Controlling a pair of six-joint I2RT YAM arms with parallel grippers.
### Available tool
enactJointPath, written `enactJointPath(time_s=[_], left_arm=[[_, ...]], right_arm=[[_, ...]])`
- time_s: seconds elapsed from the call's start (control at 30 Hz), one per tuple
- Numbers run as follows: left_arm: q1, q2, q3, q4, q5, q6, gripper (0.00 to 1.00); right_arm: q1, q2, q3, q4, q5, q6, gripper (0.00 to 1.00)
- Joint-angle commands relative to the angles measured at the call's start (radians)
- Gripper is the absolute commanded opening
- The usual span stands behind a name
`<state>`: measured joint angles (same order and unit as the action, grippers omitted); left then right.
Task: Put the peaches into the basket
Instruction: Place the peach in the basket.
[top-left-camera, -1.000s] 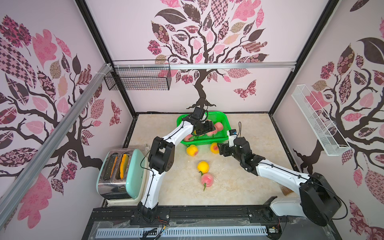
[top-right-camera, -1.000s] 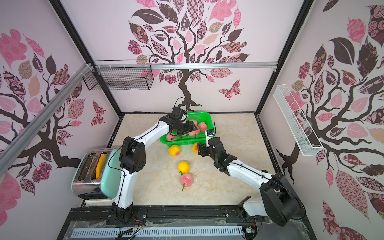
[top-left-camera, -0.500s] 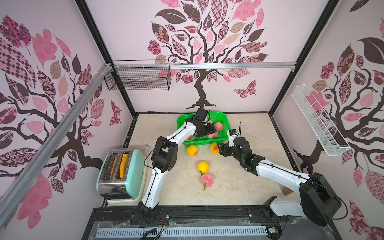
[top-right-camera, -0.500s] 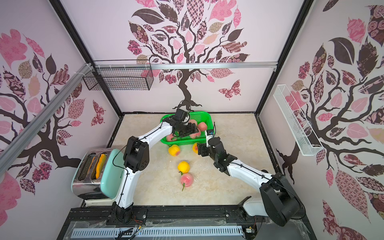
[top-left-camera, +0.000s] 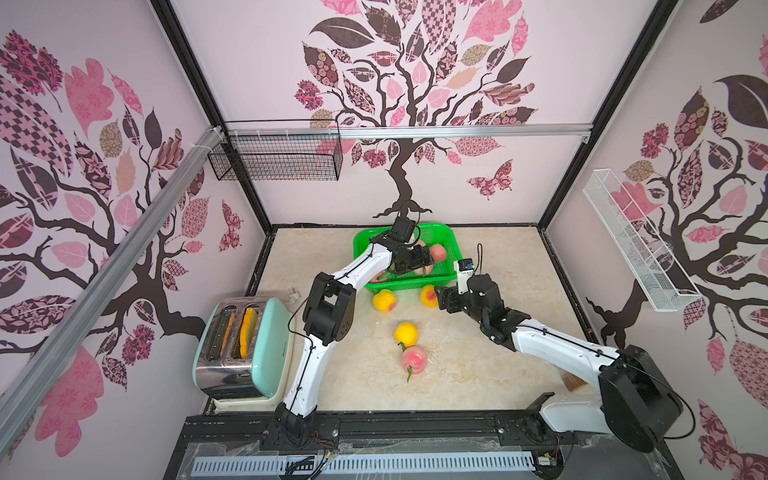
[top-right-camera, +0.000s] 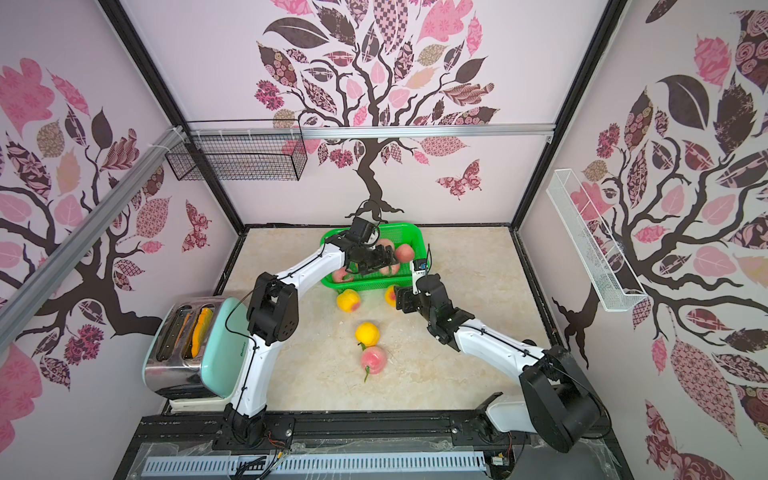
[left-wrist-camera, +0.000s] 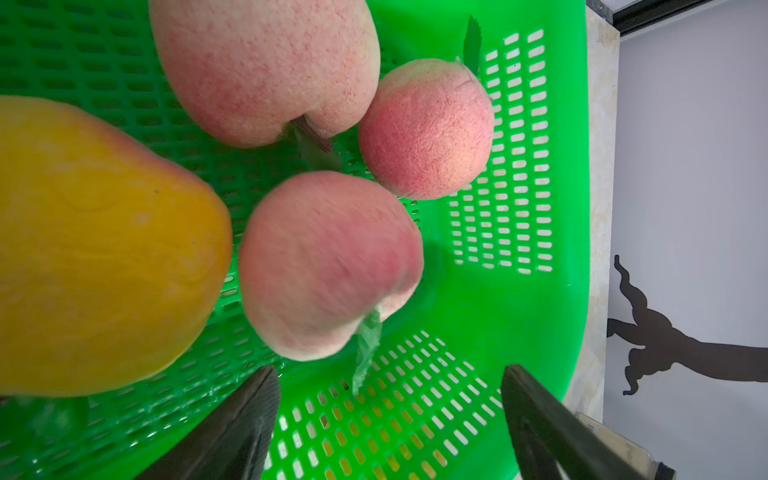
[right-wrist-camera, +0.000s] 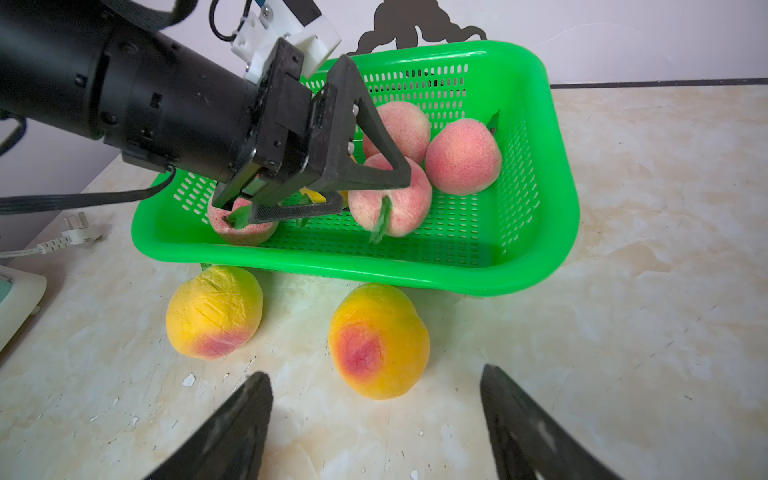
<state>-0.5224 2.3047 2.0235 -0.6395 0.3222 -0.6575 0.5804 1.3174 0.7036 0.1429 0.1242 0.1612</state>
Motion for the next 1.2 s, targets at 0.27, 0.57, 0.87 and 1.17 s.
enactJointPath(time_s=[0.27, 0.57, 0.87, 1.17], left_arm=[[-0.001, -0.005, -0.005, 0.021, -0.006, 0.006, 0.87], [-0.001, -0.024, -0.016, 0.027, -0.007, 0.006, 0.86], [-0.001, -0.085, -0.025, 0.025, -0.020, 0.008, 0.86], [-0.001, -0.174, -0.053, 0.002, -0.044, 0.032, 0.85]], right_arm=[[0.004, -0.019, -0.017, -0.002, 0.004, 0.005, 0.81], [0.005, -0.018, -0.015, -0.002, 0.004, 0.005, 0.81], [0.004, -0.017, -0.015, -0.001, 0.006, 0.005, 0.81], [0.004, -0.017, -0.015, -0.004, 0.008, 0.004, 0.81]])
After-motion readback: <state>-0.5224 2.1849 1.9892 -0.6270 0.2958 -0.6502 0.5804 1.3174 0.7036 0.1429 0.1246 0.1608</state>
